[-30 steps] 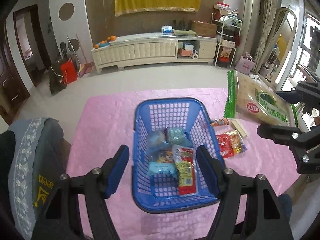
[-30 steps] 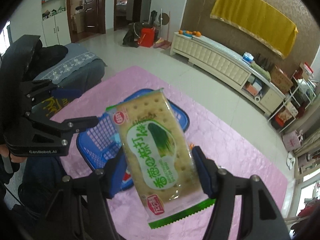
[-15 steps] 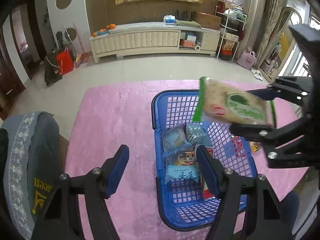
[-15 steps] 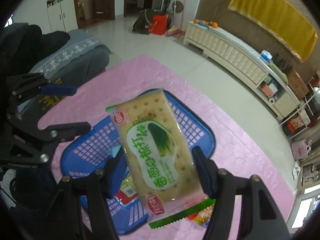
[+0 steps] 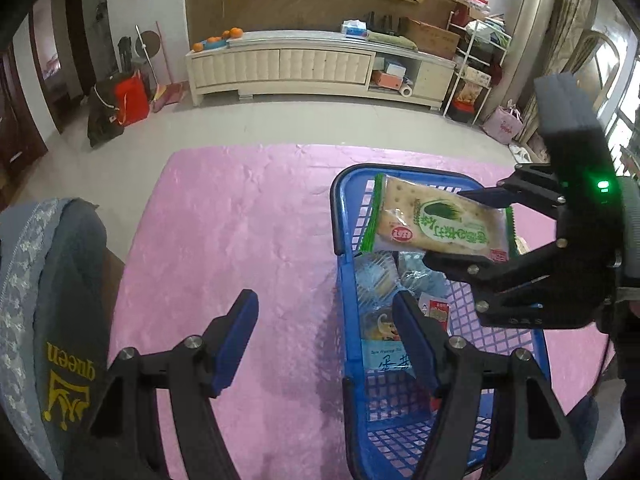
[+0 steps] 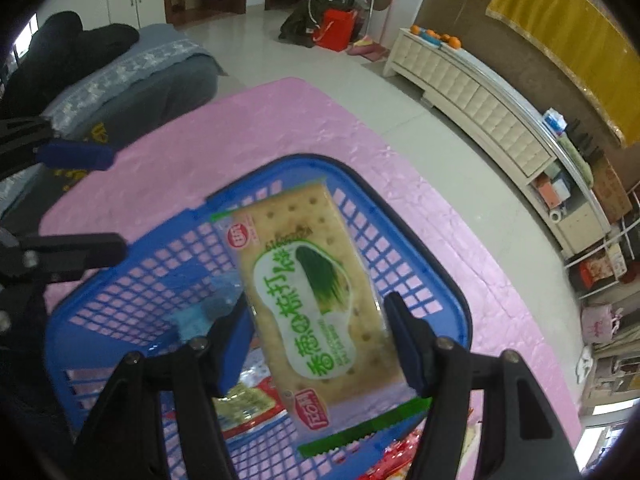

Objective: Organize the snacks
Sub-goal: 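Carry the green cracker pack with the right gripper and drop it in the basket, then move both grippers back over the remaining snacks on the table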

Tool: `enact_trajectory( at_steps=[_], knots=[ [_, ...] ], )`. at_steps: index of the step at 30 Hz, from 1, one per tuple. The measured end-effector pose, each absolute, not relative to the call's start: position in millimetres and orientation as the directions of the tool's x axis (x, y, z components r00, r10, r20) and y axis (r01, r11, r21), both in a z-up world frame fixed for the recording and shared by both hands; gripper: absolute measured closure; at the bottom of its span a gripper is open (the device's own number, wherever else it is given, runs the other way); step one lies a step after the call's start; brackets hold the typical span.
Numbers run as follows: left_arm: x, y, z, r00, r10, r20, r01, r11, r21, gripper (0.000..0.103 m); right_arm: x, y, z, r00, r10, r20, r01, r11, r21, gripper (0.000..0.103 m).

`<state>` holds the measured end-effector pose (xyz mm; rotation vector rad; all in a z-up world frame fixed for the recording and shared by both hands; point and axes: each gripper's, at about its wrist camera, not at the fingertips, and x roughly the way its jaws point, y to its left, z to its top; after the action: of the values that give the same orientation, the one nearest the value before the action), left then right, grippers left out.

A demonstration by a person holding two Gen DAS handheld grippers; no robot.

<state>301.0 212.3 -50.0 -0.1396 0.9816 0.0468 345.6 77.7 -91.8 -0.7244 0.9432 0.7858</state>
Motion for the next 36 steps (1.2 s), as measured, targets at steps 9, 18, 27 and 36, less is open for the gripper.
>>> enact_trajectory(
  at_steps=[9,18,27,36],
  knots=[
    [287,207,-47,0.542,-0.03,-0.84,-0.109,0.988,-0.106,0.036,328,64,-75,0.456,0.238,-0.857,-0.792,0.548,-0.269,0.015],
    [255,176,-13,0.57,-0.02,-0.821,-0.076,0.994,-0.077,0.036,303,8,-26,0.422,0.256,-0.869,-0.722,0.674,-0.152,0.015],
    [234,124,22,0.607,-0.028,-0.794,-0.024,0.998,-0.053,0.036,266,-56,13,0.478,0.279,-0.833,-0.654,0.746,-0.126,0.015],
    [241,65,30,0.623,-0.054,-0.78,0.013,0.998,-0.059,0.036,254,-125,24,0.524,0.264,-0.809,-0.558,0.825,-0.092,0.015]
  ],
)
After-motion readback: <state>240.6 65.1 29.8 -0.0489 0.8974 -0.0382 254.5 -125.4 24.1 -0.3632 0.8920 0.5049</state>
